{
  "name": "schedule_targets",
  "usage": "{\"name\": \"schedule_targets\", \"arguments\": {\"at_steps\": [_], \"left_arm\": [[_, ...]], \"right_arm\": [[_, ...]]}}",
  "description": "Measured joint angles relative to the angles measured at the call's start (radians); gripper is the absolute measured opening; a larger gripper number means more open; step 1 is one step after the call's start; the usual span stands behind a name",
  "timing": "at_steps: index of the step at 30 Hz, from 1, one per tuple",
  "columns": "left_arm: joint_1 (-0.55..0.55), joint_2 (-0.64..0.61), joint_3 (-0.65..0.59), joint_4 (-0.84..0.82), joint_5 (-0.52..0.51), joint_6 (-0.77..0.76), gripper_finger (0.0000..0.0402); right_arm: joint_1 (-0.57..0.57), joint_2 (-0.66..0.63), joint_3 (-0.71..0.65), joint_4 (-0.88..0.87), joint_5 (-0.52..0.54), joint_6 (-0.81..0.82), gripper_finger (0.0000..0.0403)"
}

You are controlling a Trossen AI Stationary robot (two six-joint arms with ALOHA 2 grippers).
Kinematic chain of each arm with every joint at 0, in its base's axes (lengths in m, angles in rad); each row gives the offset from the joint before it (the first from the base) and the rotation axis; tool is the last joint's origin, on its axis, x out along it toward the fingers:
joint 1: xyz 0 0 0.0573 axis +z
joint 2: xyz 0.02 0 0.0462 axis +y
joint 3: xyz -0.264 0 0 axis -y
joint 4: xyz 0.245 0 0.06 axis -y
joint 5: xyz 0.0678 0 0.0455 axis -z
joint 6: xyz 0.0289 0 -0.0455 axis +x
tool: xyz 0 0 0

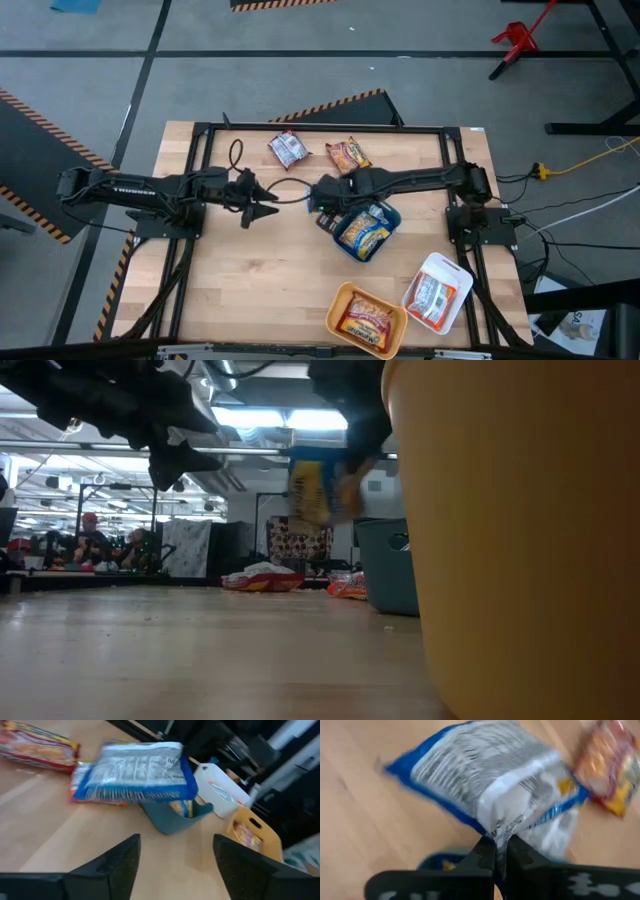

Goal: Sort Maruchan noodles
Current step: Put the blue noodle pack into the green bin

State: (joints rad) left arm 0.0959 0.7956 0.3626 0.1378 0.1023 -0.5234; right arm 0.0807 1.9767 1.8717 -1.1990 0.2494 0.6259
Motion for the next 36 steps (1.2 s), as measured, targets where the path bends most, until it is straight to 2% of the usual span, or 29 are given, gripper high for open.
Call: {"name": "schedule_targets", "arguments": {"at_steps": [6,11,18,25,30,36], "left_arm": [[0.025,0.000,0.000,-0.006,-0.065,-0.017,0.0263],[0.075,0.000,0.000,-0.009,-0.070,-0.017,0.0263],[0.135,0.001,0.000,-0.010,-0.068,-0.017,0.0263],[0.175,0.001,0.000,-0.010,-0.052,-0.017,0.0263],[0.186,0.001,0.000,-0.011,-0.052,-0.017,0.0263],[0.187,0.001,-0.001,-0.015,-0.052,-0.017,0.0263]], "right_arm": [[0.075,-0.023,0.000,-0.183,0.064,0.267,0.0000],[0.156,-0.028,-0.001,-0.296,0.105,0.491,0.0000],[0.237,-0.031,-0.001,-0.339,0.153,0.733,0.0000],[0.261,0.004,-0.001,-0.345,0.146,0.781,0.0000],[0.268,0.061,-0.001,-0.344,0.090,0.759,0.0000],[0.269,0.094,-0.001,-0.345,0.080,0.727,0.0005]]}}
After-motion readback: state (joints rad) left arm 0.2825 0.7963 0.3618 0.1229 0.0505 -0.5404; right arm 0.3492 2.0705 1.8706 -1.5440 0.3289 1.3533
